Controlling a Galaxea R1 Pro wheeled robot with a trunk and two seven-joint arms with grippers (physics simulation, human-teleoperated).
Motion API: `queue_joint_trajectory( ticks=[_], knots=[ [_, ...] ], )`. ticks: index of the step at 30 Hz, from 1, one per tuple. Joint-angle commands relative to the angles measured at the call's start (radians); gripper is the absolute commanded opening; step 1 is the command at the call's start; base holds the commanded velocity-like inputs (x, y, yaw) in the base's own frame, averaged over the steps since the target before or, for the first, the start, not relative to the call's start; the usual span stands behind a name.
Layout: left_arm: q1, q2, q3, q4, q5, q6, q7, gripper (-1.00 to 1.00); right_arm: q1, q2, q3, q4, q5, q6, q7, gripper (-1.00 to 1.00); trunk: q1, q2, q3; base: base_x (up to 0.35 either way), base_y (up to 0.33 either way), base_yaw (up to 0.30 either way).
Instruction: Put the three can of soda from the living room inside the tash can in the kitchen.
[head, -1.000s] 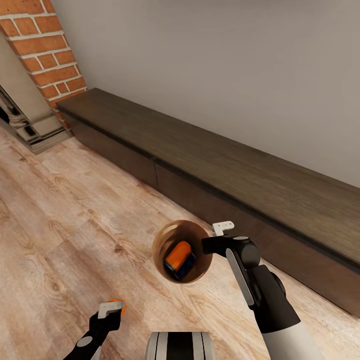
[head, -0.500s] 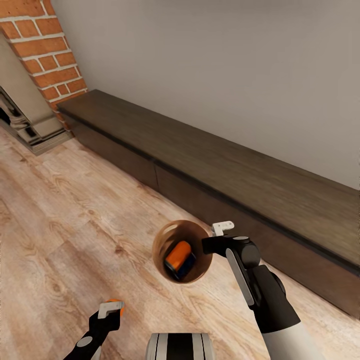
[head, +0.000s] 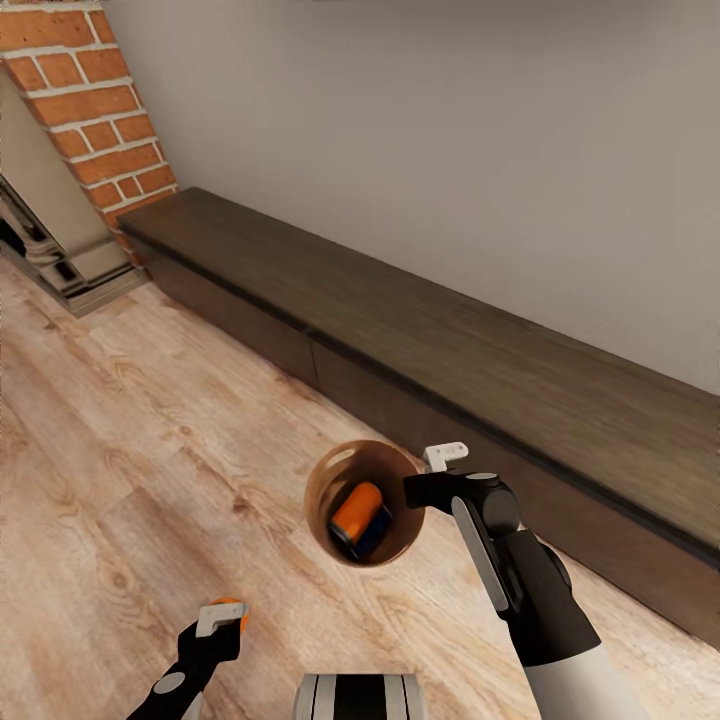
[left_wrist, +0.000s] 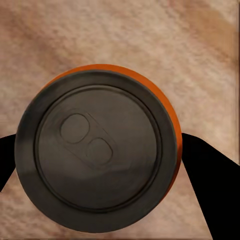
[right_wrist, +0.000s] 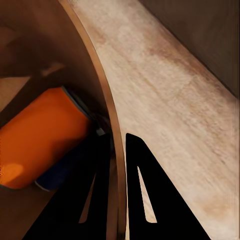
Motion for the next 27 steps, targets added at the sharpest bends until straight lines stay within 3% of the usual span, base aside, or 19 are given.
queue_joint_trajectory(
  ticks=[1,27],
  knots=[
    [0.000,0.000,0.000,0.000,0.000,0.000,0.000,-1.00,0.000,0.000,0.000,0.000,-0.024,0.000,0.005,-1.00,-0.004,0.007,0.003,0.000,0.000,0.080],
    [0.001,0.000,0.001,-0.024,0.000,0.000,-0.001,-1.00,0.000,0.000,0.000,0.000,-0.024,-0.001,0.005,-1.00,-0.104,0.189,0.085,0.000,0.000,0.266]
  ],
)
